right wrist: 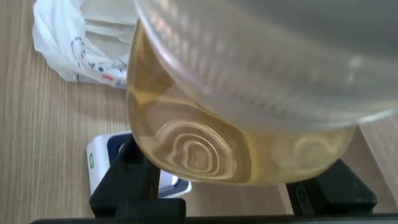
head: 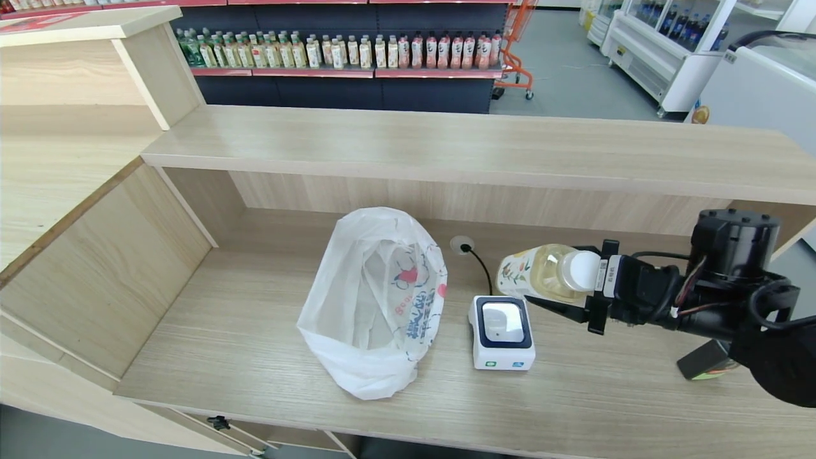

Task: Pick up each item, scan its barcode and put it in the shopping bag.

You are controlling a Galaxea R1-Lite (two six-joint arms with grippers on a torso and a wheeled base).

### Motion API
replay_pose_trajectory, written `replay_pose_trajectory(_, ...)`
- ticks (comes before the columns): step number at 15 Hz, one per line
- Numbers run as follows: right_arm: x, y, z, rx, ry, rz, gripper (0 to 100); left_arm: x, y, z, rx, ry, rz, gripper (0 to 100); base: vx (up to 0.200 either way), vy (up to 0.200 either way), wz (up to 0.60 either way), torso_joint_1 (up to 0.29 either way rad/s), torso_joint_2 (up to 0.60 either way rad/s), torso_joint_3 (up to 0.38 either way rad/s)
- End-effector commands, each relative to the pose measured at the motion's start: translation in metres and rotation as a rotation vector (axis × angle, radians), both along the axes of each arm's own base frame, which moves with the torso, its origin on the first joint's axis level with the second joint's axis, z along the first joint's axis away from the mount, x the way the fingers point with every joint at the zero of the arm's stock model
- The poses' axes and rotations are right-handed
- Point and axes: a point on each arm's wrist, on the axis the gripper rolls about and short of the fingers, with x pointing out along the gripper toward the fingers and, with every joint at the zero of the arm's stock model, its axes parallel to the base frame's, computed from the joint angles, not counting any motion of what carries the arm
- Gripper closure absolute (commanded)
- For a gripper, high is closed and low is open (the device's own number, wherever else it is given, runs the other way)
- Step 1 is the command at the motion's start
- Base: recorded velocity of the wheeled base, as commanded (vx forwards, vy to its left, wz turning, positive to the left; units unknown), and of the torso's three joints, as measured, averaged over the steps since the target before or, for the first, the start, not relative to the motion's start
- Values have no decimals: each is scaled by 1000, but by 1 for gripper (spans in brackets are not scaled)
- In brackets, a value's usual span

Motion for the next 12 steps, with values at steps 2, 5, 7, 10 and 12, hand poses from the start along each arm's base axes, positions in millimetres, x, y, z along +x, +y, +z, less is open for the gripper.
replay_pose_trajectory(2,18,-18,-26,-13,72,-10,100,0,0,0,-1,-1,-1,0,0,0,0,0,0,0)
replay_pose_trajectory(5,28,-17,-35,-12,90,16,100,0,0,0,-1,-1,-1,0,0,0,0,0,0,0)
replay_pose_trajectory(7,40,-14,-36,-22,62,26,100,0,0,0,-1,-1,-1,0,0,0,0,0,0,0)
replay_pose_trajectory(10,47,-11,-43,-36,57,39,100,0,0,0,-1,-1,-1,0,0,0,0,0,0,0)
replay_pose_trajectory(12,48,-6,-48,-49,57,56,100,0,0,0,-1,-1,-1,0,0,0,0,0,0,0)
